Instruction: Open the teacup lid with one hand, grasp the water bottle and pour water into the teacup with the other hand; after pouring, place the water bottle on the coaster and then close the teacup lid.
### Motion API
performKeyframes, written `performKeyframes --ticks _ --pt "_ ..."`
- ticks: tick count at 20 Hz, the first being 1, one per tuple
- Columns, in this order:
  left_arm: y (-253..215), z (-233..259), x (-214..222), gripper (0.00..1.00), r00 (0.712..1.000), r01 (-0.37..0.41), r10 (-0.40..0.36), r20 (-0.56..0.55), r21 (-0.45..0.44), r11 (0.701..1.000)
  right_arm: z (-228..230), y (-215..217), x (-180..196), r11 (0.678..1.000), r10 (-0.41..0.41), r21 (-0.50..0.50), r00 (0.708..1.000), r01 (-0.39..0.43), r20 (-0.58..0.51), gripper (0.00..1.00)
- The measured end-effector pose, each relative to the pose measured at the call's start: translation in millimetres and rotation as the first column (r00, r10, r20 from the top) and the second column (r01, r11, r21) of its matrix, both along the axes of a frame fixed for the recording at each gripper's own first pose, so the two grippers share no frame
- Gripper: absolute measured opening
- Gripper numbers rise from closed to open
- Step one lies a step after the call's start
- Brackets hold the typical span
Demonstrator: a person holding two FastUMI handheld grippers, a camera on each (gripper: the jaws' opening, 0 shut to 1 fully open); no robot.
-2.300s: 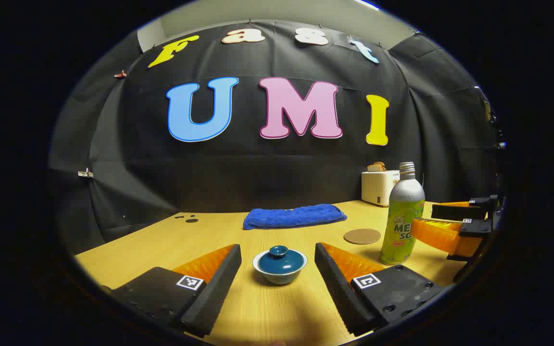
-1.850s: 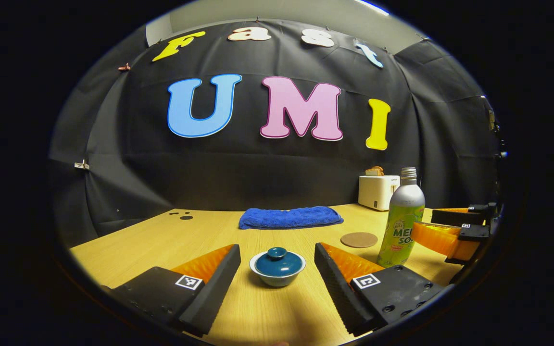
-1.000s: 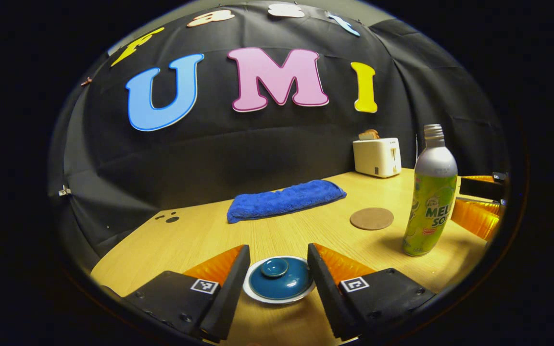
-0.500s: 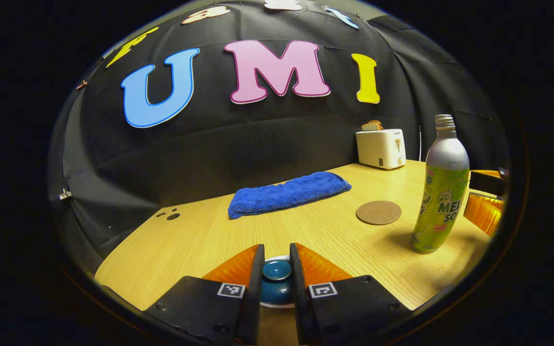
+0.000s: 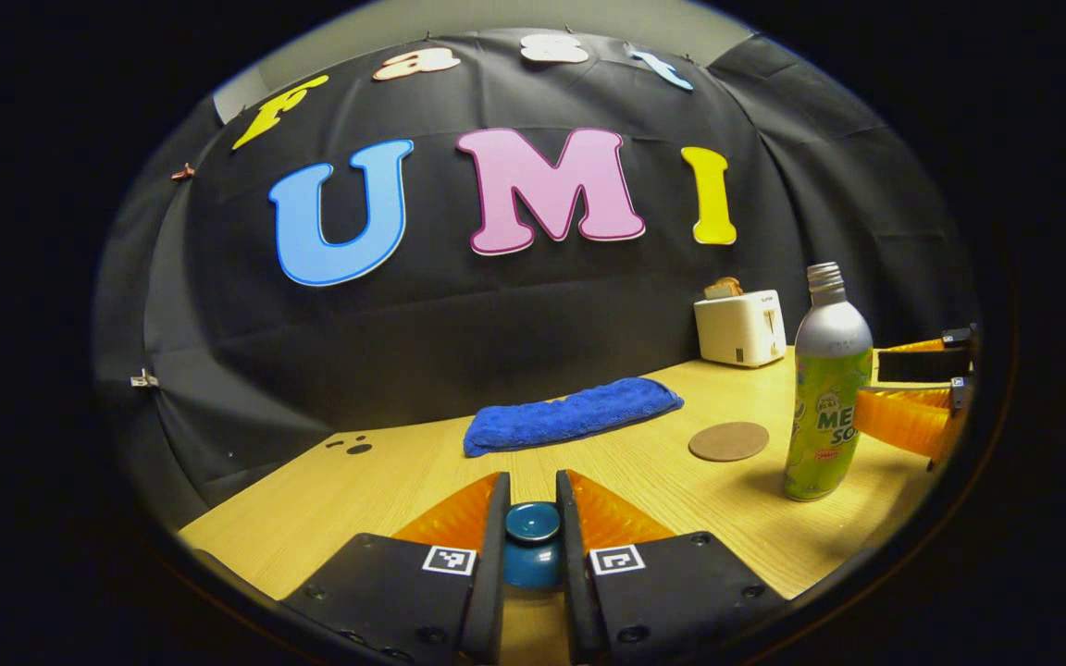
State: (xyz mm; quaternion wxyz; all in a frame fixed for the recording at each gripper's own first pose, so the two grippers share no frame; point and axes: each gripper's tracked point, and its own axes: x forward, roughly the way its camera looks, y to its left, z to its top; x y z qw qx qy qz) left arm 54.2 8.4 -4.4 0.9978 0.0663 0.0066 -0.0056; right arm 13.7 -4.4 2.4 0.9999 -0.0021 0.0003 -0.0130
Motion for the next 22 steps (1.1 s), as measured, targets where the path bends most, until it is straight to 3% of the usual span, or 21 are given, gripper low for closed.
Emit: performKeyframes --ticks 6,10,16,17,19,22 --pt "27 0 -23 0.3 0.999 -0.03 0.031 0.013 -0.071 0.997 -1 2 28 1.0 -0.003 -0.001 1.0 0.003 0.0 0.98" --pt "43 -2 -27 0.3 1.0 -0.024 0.027 0.013 -0.168 0.986 -2 -6 45 0.999 -0.032 -0.002 0.999 0.032 0.0 0.98" --pt "51 -3 -27 0.3 1.0 -0.007 0.01 0.019 -0.174 0.985 -4 -7 65 1.0 -0.021 -0.002 1.0 0.021 -0.007 0.98" --pt "53 -4 -26 0.3 1.0 -0.003 0.006 0.018 -0.175 0.985 -4 -5 66 1.0 -0.019 -0.001 1.0 0.019 -0.006 0.97" --pt "57 -2 -26 0.31 1.0 -0.003 0.006 0.018 -0.176 0.984 -4 -9 67 0.999 -0.042 -0.002 0.999 0.042 -0.006 0.83" --pt "66 -4 -25 0.3 1.0 -0.017 0.02 0.017 -0.175 0.984 -4 -13 68 0.998 -0.069 -0.003 0.998 0.069 -0.004 0.83"
